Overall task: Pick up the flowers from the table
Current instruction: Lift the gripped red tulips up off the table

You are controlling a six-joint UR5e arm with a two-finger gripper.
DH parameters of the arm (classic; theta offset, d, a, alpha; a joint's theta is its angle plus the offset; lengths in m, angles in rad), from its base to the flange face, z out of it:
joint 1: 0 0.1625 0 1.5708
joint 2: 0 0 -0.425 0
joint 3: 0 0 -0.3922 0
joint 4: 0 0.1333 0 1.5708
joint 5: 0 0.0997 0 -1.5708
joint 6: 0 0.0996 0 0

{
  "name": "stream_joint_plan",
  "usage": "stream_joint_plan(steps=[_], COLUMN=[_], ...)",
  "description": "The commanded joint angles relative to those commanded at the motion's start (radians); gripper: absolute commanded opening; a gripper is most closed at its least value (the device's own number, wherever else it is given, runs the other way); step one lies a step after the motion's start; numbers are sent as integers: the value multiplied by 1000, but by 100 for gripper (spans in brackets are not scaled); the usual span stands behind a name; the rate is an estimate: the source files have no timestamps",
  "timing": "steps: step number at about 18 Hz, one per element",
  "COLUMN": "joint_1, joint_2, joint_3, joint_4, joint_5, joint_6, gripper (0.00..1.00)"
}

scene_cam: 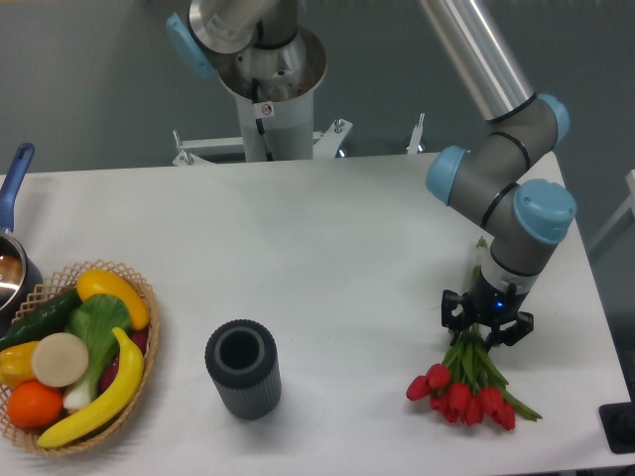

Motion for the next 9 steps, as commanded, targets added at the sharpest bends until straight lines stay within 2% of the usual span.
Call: stream_joint_plan(steps=[4, 9], joint_1=[0, 0], joint_2=[0, 14], joint_3=[0, 0], joint_4=[0, 0], joint_5=[0, 0], joint_6=[-2, 3], gripper=[32, 32])
